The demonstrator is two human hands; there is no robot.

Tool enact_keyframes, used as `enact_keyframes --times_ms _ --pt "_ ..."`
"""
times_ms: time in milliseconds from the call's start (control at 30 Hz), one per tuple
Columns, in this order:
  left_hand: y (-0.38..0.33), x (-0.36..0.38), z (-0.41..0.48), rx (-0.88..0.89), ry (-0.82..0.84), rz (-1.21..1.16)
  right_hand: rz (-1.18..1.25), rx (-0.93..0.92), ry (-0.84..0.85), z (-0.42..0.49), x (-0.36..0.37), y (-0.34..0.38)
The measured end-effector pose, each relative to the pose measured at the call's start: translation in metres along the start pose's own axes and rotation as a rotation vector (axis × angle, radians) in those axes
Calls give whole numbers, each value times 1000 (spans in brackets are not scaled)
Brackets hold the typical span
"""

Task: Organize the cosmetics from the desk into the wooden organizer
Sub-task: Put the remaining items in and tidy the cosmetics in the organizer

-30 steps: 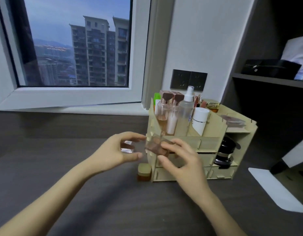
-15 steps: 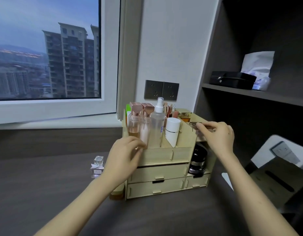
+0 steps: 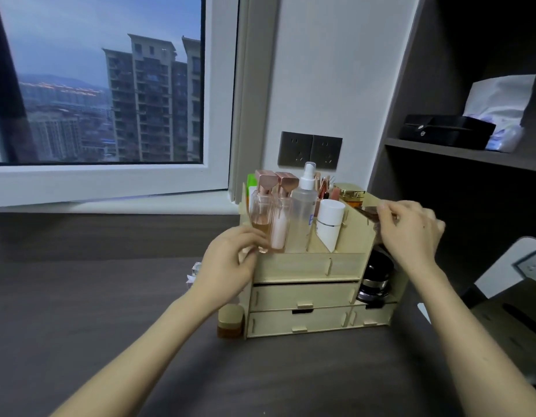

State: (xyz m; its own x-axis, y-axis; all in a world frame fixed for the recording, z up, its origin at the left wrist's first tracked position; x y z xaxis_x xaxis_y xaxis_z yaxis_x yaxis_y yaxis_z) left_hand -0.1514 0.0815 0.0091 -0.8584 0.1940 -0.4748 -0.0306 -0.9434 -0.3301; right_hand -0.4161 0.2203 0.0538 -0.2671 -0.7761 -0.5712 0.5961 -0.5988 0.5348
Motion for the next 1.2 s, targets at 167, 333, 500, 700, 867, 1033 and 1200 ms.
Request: enact_keyframes --times_ms 167,333,500,700,867,1033,1200 --pt "43 -44 -28 -283 -176 16 432 -276 -97 -92 -37 65" --pt "89 -33 -73 -544 65 113 343 -611 510 -201 26 124" --pt "101 -23 -92 -582 110 94 -267 -827 781 -265 116 137" --pt "99 -25 -91 -600 133 69 -548 -865 715 -266 149 147" --pt "87 -24 -102 -739 93 -342 -135 -686 712 -245 99 161" --pt "37 -28 -69 -714 -13 -841 388 -479 675 -193 20 153" --pt "-5 -12 -6 -538 -73 -989 661 -358 531 -130 -30 123"
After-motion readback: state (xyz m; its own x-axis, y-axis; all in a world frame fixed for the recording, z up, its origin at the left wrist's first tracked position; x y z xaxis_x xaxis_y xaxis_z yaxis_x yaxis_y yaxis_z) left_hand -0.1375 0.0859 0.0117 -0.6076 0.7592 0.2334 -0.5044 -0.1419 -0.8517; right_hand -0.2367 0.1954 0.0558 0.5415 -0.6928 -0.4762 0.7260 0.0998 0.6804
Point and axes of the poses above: each hand's wrist, its own z-axis towards the middle knuckle, its own x-axis out of the palm, y = z × x, the point moved 7 cm from there along z, towards the middle knuckle, and after that the axes turned 14 degrees about x, right-handed, at the moved point
